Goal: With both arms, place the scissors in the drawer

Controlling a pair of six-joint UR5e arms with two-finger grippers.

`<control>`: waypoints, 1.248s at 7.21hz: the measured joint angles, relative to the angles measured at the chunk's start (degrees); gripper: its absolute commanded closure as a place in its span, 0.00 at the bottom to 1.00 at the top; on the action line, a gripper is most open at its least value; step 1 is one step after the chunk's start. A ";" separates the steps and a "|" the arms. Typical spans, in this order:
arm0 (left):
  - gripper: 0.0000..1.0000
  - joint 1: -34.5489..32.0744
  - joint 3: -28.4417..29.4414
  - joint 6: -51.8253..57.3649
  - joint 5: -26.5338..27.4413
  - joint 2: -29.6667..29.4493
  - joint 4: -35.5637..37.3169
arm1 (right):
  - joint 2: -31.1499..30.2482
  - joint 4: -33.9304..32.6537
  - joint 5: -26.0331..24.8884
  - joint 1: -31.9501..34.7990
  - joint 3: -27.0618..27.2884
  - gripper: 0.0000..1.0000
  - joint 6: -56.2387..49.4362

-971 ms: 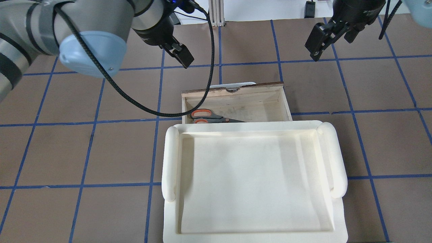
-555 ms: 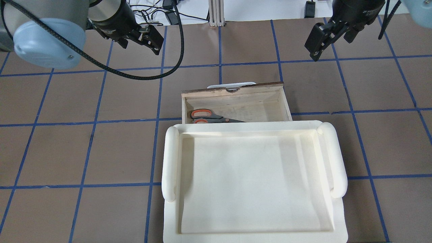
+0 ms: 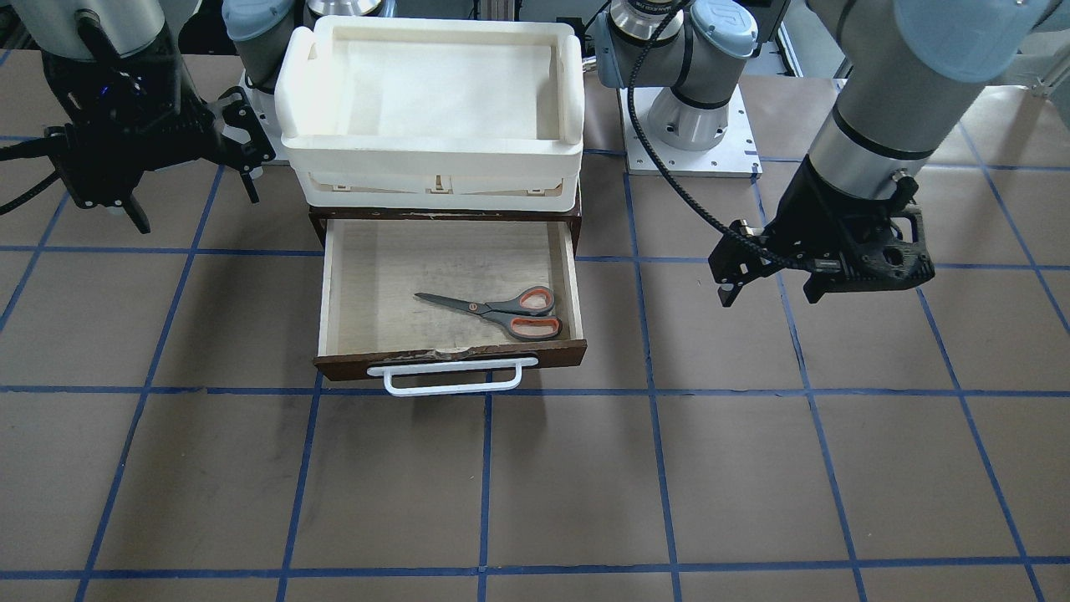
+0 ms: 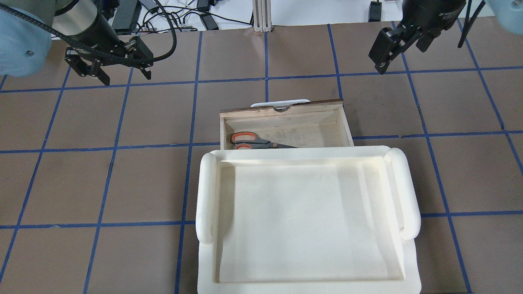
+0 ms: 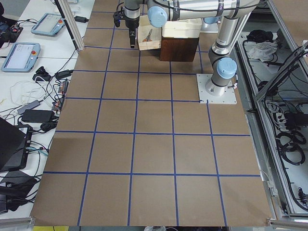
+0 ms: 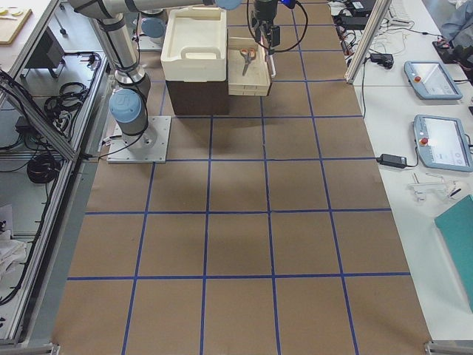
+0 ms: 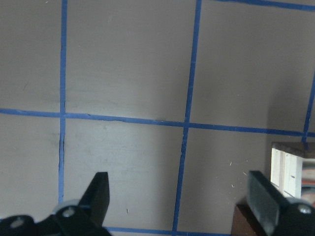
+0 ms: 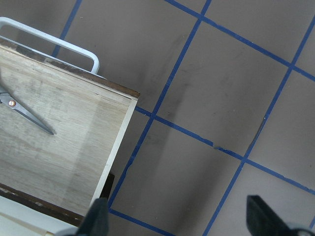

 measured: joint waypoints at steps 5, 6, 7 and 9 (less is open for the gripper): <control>0.00 -3.73 -1.23 -5.66 0.22 4.17 -3.22 | -0.05 0.19 0.00 -0.03 -0.01 0.00 0.00; 0.00 -4.37 -2.06 -6.26 0.13 4.93 -3.21 | -0.04 0.13 0.00 -0.02 -0.01 0.00 0.00; 0.00 -4.63 -3.21 -6.45 0.10 5.91 -3.16 | -0.01 0.05 0.00 -0.02 0.01 0.00 0.00; 0.00 -4.74 -4.72 -6.53 0.13 7.22 -3.14 | -0.01 0.10 0.00 0.00 0.01 0.00 -0.02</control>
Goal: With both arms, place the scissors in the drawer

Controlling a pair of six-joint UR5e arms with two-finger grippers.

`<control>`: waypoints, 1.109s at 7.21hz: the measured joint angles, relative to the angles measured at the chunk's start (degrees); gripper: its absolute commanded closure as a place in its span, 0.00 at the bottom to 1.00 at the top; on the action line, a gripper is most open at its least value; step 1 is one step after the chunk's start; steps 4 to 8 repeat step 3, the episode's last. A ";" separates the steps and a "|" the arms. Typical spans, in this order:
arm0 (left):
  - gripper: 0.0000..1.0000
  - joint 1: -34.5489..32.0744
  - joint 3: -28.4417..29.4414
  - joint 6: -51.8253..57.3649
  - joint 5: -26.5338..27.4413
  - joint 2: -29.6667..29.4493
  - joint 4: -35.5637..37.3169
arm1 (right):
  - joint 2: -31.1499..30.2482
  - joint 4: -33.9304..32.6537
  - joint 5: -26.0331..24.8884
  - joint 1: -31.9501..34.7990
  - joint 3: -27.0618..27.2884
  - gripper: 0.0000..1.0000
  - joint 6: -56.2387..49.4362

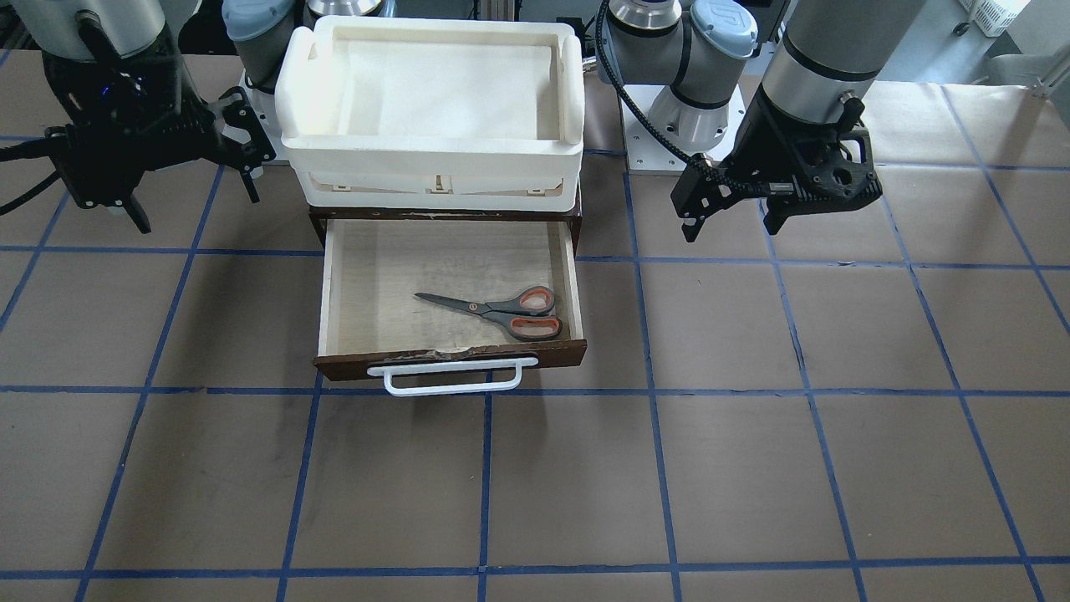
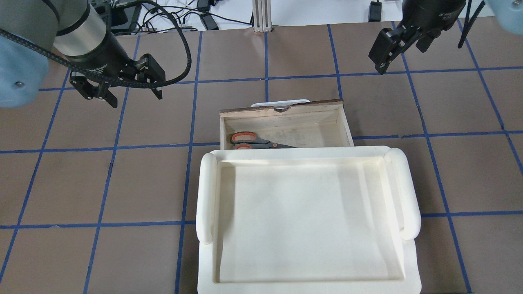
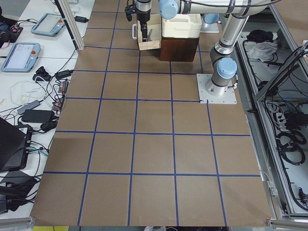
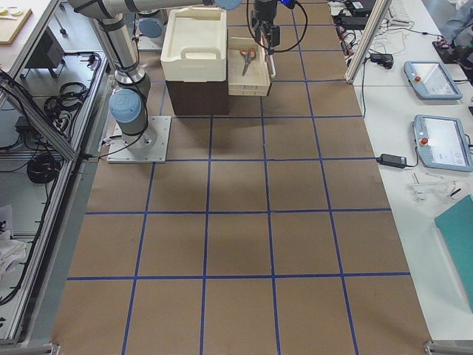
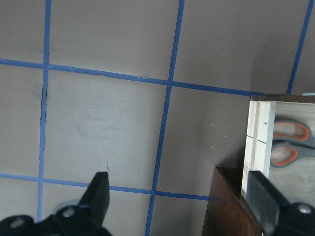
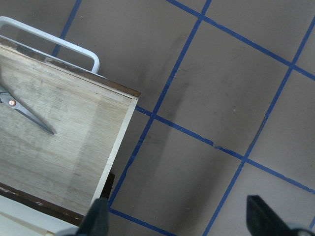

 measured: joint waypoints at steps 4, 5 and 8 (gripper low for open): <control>0.00 -0.02 -0.51 0.04 0.01 0.27 0.10 | 0.04 -0.02 0.00 -0.07 0.00 0.00 -0.06; 0.00 -0.02 -0.51 0.04 0.01 0.27 0.10 | 0.04 -0.02 0.00 -0.07 0.00 0.00 -0.06; 0.00 -0.02 -0.51 0.04 0.01 0.27 0.10 | 0.04 -0.02 0.00 -0.07 0.00 0.00 -0.06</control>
